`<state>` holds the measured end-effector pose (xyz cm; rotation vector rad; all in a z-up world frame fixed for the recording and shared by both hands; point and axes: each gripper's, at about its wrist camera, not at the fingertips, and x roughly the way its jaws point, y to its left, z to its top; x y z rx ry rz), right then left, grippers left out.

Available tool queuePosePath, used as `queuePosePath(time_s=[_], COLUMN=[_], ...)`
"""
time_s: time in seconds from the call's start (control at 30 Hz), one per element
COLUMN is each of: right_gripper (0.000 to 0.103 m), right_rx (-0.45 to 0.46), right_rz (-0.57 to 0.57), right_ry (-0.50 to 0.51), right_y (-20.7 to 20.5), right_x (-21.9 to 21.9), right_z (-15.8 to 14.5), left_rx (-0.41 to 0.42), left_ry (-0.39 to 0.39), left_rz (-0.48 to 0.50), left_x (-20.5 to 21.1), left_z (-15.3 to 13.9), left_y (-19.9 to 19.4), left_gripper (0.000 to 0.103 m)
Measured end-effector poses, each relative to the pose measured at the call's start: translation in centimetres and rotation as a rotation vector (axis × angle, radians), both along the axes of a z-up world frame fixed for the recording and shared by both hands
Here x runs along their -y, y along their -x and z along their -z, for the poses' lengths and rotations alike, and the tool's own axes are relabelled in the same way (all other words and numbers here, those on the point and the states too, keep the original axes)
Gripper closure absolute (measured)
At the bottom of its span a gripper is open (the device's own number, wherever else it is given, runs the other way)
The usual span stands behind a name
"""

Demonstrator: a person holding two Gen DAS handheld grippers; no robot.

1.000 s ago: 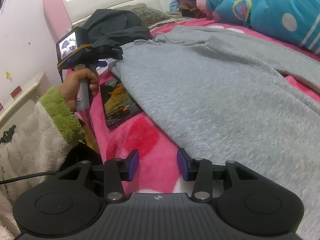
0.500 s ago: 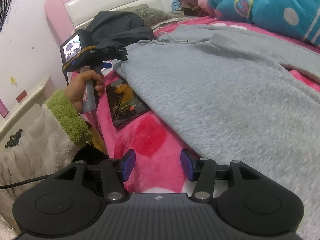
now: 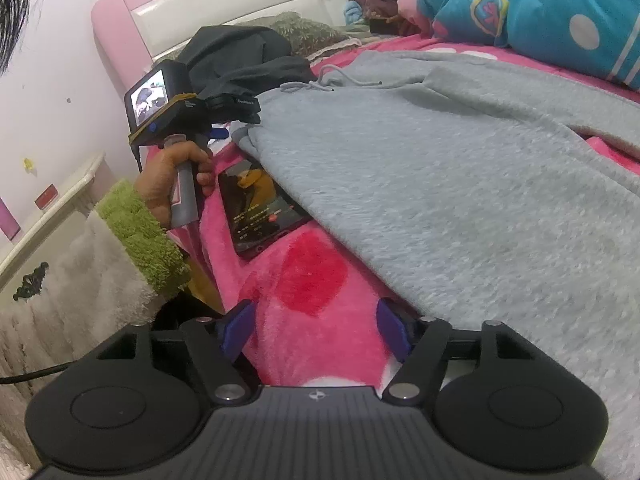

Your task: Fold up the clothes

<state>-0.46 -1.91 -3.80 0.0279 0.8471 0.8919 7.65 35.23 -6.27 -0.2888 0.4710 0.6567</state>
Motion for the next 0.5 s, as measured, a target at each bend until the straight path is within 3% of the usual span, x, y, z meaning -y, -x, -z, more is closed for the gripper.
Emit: queuePosePath(time_s=[0.5], right_gripper=[0.026], right_rx=[-0.037], right_rz=[0.036], right_ry=[-0.049], right_y=[-0.06], right_x=[-0.13], right_z=[0.17], left_rx=[0.001], left_ry=[0.001], left_rz=[-0.001], left_x=[0.06], left_z=[-0.01], left_y=[0.07], left_gripper=[0.049])
